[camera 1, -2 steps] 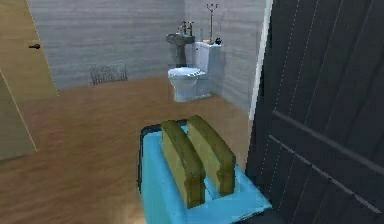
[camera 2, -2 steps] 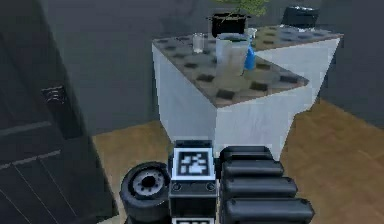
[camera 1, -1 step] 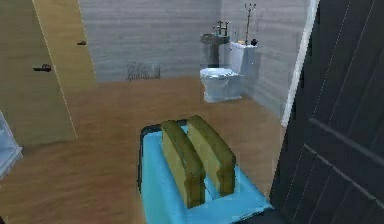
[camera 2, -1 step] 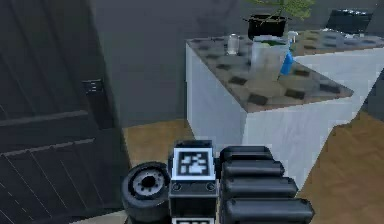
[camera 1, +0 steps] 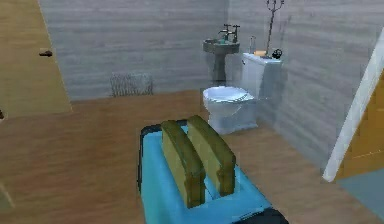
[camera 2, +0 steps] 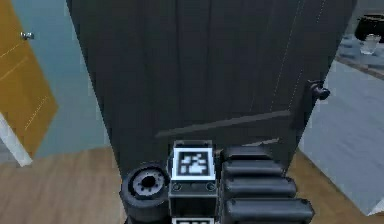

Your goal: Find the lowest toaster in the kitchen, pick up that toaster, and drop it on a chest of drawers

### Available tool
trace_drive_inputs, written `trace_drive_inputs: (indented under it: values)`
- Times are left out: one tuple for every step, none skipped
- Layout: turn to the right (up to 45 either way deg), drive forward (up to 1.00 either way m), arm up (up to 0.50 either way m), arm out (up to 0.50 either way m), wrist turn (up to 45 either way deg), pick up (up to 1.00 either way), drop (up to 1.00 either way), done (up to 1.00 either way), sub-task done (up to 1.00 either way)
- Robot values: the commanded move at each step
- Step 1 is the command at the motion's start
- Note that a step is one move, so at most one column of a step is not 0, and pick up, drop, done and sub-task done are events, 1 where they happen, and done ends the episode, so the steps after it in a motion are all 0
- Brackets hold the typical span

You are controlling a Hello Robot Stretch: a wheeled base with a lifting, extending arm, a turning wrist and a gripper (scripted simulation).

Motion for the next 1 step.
trace_drive_inputs:
  values:
    - [-6.0,0.0,0.0,0.0,0.0,0.0,0.0,0.0,0.0]
